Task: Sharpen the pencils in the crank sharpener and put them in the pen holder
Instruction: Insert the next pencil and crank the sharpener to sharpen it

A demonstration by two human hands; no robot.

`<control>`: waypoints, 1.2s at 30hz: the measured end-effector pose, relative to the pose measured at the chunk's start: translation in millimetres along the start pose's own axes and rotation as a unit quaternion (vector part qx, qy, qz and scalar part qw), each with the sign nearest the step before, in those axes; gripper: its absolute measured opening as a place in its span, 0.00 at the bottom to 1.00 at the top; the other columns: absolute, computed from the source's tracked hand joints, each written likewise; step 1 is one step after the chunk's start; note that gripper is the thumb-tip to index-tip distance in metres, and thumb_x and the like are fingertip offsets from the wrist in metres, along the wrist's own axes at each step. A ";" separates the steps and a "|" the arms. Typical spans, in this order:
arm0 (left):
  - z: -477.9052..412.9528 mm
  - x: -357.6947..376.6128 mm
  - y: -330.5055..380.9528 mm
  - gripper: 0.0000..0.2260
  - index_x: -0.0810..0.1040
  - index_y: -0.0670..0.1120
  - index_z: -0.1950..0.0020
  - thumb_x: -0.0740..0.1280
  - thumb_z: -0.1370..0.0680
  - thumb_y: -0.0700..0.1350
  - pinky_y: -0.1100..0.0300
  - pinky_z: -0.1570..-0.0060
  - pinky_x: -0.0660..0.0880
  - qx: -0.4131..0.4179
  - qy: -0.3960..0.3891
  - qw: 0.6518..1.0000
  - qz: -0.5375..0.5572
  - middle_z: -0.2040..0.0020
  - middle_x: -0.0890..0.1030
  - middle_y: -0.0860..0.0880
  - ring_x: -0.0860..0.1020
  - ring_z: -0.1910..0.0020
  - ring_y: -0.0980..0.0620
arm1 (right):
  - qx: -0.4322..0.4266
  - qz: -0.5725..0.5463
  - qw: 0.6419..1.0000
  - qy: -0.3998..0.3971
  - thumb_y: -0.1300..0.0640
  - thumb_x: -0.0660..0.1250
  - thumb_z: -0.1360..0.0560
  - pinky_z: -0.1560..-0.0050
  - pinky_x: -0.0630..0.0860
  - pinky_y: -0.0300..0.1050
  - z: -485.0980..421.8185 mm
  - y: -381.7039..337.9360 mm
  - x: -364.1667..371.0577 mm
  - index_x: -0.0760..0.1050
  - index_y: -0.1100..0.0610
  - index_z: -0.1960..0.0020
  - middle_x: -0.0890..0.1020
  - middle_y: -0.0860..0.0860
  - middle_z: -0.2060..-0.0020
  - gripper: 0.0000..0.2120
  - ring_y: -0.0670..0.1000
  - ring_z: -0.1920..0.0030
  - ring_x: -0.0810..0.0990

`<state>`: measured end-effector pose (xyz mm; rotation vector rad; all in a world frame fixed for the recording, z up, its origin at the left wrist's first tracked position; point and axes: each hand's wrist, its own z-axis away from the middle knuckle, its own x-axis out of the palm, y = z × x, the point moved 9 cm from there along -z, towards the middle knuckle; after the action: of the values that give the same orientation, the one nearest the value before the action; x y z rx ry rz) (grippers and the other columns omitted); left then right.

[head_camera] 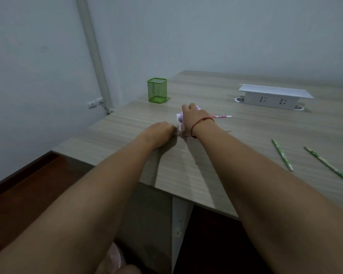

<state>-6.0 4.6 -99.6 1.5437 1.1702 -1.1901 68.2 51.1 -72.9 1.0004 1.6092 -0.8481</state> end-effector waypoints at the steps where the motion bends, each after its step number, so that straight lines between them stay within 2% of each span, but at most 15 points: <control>1: -4.7 1.0 -2.1 0.12 0.80 0.42 0.44 0.59 0.19 0.44 0.53 0.48 0.72 0.000 -0.010 1.000 -0.008 0.45 0.80 0.39 0.78 0.47 0.41 | -0.003 0.002 1.000 0.004 0.52 0.68 0.25 0.34 0.71 0.54 0.0 -0.1 -0.2 0.64 0.57 0.31 0.67 0.57 0.32 0.26 0.60 0.31 0.69; 4: -16.3 2.4 -5.9 0.11 0.79 0.42 0.44 0.60 0.20 0.44 0.54 0.50 0.72 -0.007 -0.022 0.999 -0.046 0.46 0.80 0.40 0.78 0.48 0.42 | -0.007 0.012 1.000 -0.002 0.52 0.71 0.28 0.36 0.71 0.54 0.1 -2.2 1.9 0.63 0.57 0.31 0.68 0.56 0.33 0.30 0.59 0.33 0.70; 7: -24.3 -0.8 -7.4 0.10 0.77 0.43 0.44 0.63 0.22 0.45 0.53 0.52 0.72 -0.013 -0.008 0.996 -0.091 0.47 0.80 0.41 0.79 0.49 0.42 | 0.010 0.008 1.000 -0.020 0.51 0.74 0.31 0.35 0.70 0.60 -1.5 -1.2 4.9 0.63 0.56 0.31 0.68 0.55 0.34 0.33 0.60 0.34 0.71; 9: -30.7 -13.6 -7.8 0.11 0.75 0.42 0.42 0.62 0.23 0.40 0.51 0.53 0.72 -0.017 0.026 0.994 -0.105 0.47 0.80 0.40 0.79 0.47 0.39 | 0.021 0.002 0.999 -0.029 0.51 0.75 0.32 0.35 0.69 0.61 -1.5 -0.4 6.0 0.63 0.56 0.32 0.67 0.55 0.34 0.34 0.61 0.34 0.71; 12: -42.1 -48.1 -9.5 0.13 0.73 0.38 0.40 0.58 0.23 0.31 0.46 0.52 0.74 -0.002 0.096 0.990 -0.101 0.46 0.79 0.37 0.78 0.47 0.36 | 0.044 -0.015 0.998 -0.043 0.52 0.70 0.27 0.34 0.67 0.63 -4.2 2.0 4.6 0.61 0.55 0.29 0.65 0.55 0.31 0.30 0.62 0.31 0.68; 14: -38.6 -63.0 -4.5 0.13 0.73 0.38 0.38 0.56 0.21 0.32 0.46 0.51 0.73 0.030 0.108 0.988 -0.105 0.44 0.78 0.36 0.78 0.46 0.36 | 0.057 -0.019 0.996 -0.059 0.51 0.69 0.25 0.33 0.66 0.64 -8.2 4.7 4.7 0.60 0.55 0.28 0.63 0.55 0.30 0.30 0.62 0.29 0.65; 18: -12.0 -70.8 7.5 0.12 0.72 0.36 0.38 0.54 0.18 0.36 0.46 0.53 0.72 0.070 0.155 0.981 -0.088 0.44 0.78 0.35 0.78 0.47 0.36 | 0.022 0.004 0.998 -0.058 0.48 0.75 0.32 0.34 0.70 0.61 -8.4 0.8 5.7 0.59 0.55 0.28 0.64 0.56 0.31 0.40 0.60 0.30 0.67; 20: -3.8 -70.0 9.9 0.11 0.72 0.36 0.40 0.55 0.18 0.37 0.46 0.56 0.72 0.075 0.175 0.978 -0.083 0.47 0.79 0.35 0.79 0.50 0.35 | 0.020 -0.014 0.999 -0.046 0.50 0.73 0.30 0.34 0.69 0.61 -7.2 0.6 5.3 0.59 0.55 0.28 0.64 0.56 0.31 0.37 0.60 0.30 0.67; 23: 3.3 -65.1 12.7 0.10 0.73 0.36 0.41 0.57 0.19 0.36 0.45 0.60 0.72 0.095 0.173 0.977 -0.083 0.49 0.80 0.35 0.79 0.54 0.35 | 0.020 -0.018 0.999 -0.046 0.51 0.70 0.27 0.33 0.68 0.61 -8.5 0.2 4.8 0.60 0.55 0.28 0.64 0.56 0.31 0.32 0.59 0.28 0.65; 27: 23.2 -50.5 18.5 0.11 0.74 0.38 0.40 0.61 0.22 0.35 0.48 0.62 0.73 0.138 0.173 0.973 -0.060 0.51 0.81 0.36 0.80 0.56 0.37 | 0.034 -0.011 0.998 -0.055 0.51 0.71 0.29 0.34 0.69 0.59 -11.1 1.1 5.5 0.61 0.56 0.30 0.65 0.56 0.32 0.32 0.60 0.31 0.68; 31: 26.4 -13.9 13.2 0.10 0.72 0.38 0.41 0.58 0.19 0.40 0.50 0.50 0.72 0.062 0.095 0.993 -0.037 0.43 0.79 0.37 0.78 0.47 0.39 | 0.035 -0.020 0.998 -0.048 0.51 0.69 0.26 0.33 0.69 0.58 -12.5 -0.1 4.0 0.62 0.56 0.30 0.65 0.57 0.32 0.28 0.61 0.31 0.68; 34: 16.1 -10.8 6.7 0.10 0.73 0.39 0.40 0.58 0.19 0.42 0.51 0.48 0.72 0.039 0.081 0.995 -0.037 0.42 0.78 0.39 0.77 0.45 0.40 | 0.032 -0.009 0.999 -0.041 0.51 0.65 0.23 0.32 0.68 0.59 -13.7 -0.3 2.4 0.61 0.57 0.29 0.64 0.58 0.31 0.26 0.62 0.30 0.67; 36: 11.4 -8.8 3.7 0.11 0.73 0.39 0.40 0.59 0.19 0.42 0.52 0.48 0.72 0.041 0.068 0.996 -0.029 0.42 0.79 0.39 0.78 0.45 0.40 | 0.027 -0.001 0.998 -0.049 0.50 0.67 0.24 0.33 0.69 0.59 -14.2 -0.4 3.5 0.61 0.57 0.29 0.65 0.58 0.31 0.29 0.62 0.31 0.68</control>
<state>-5.6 -8.7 -92.9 1.6845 1.2763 -1.2001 61.8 64.3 -72.8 0.9798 1.5113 -0.9333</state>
